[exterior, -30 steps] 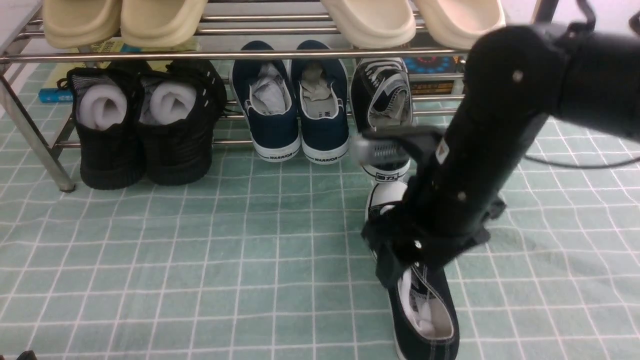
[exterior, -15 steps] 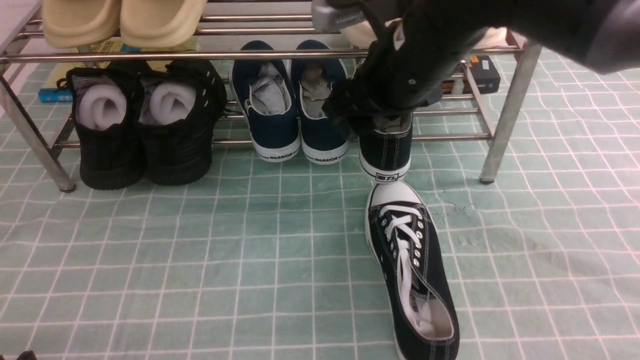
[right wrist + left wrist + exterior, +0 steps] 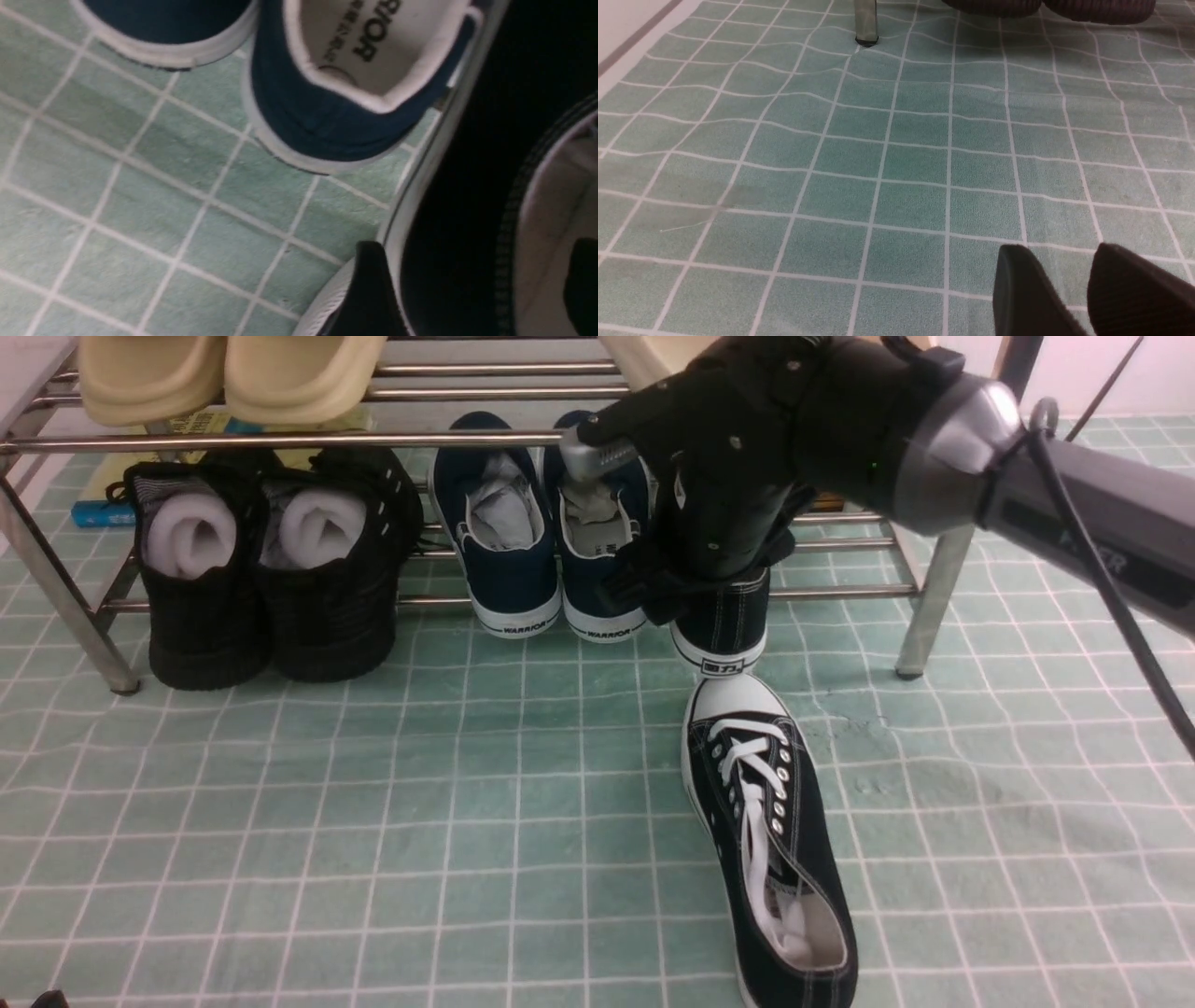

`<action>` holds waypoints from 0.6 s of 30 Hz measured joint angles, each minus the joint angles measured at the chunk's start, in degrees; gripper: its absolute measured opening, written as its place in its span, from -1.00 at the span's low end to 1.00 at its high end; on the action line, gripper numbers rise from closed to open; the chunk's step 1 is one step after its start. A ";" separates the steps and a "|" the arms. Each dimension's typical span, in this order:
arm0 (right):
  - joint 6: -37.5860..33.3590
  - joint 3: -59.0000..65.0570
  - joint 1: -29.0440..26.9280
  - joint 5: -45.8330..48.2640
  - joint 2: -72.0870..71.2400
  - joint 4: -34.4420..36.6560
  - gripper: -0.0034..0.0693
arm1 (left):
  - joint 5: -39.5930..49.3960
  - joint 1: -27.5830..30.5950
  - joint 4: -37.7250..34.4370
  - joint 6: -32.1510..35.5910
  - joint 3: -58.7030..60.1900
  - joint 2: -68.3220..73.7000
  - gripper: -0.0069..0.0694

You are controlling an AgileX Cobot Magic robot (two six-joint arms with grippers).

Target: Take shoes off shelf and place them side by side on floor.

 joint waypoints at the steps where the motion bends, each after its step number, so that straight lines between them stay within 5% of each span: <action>1: 0.23 -0.14 0.00 -0.05 0.32 -0.41 0.48 | 0.00 0.00 0.00 0.00 0.00 0.00 -0.19; 7: 0.52 -0.44 -0.06 0.22 3.20 -0.97 0.11 | 0.00 0.00 0.00 0.00 0.00 0.00 -0.19; 10: 0.24 -0.44 -0.06 1.68 3.75 -0.29 -0.36 | 0.00 0.00 0.00 0.00 0.00 0.00 -0.19; 11: -0.57 -0.53 0.07 2.38 3.75 0.11 -0.67 | 0.00 0.00 0.00 0.00 0.00 0.00 -0.19; 13: -1.36 -1.06 0.12 4.89 3.69 0.38 -0.86 | 0.00 0.00 0.00 0.00 0.00 0.00 -0.18; 18: -2.64 -5.08 0.12 12.50 2.67 1.35 -0.88 | 0.00 0.00 0.00 0.00 0.00 0.00 -0.18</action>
